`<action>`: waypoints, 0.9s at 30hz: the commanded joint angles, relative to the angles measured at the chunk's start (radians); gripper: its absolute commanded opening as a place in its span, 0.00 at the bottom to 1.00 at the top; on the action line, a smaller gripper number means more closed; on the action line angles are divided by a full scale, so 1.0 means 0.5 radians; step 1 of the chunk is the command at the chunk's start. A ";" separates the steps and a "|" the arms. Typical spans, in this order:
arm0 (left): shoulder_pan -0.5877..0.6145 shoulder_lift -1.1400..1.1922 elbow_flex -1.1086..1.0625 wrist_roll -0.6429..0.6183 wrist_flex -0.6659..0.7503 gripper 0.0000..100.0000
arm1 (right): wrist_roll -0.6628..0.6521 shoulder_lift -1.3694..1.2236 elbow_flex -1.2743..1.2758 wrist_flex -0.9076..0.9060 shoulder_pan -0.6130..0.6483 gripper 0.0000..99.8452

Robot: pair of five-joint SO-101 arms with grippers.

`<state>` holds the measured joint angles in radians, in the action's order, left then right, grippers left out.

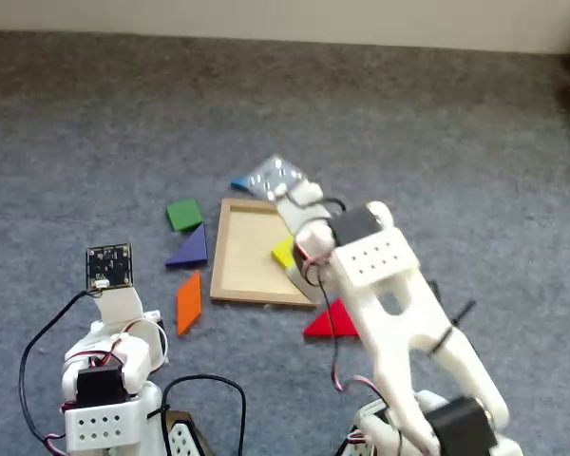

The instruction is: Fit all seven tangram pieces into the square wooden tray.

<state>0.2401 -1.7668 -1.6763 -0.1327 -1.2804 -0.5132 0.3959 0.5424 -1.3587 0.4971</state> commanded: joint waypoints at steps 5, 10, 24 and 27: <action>-0.023 -0.002 -0.044 0.003 -0.006 0.01 | -0.666 0.330 0.253 -0.146 -0.164 0.02; -0.023 -0.002 -0.044 0.003 -0.006 0.01 | -0.859 0.259 0.382 -0.149 -0.183 0.14; -0.023 -0.002 -0.044 0.003 -0.006 0.01 | -1.096 -0.222 0.407 0.014 -0.213 0.34; -0.023 -0.002 -0.044 0.003 -0.006 0.01 | -1.092 -0.339 0.413 0.161 -0.213 0.35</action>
<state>0.2401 -1.7668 -1.6763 -0.1327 -1.2804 -1.0457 0.2486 0.7557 -1.3387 0.4035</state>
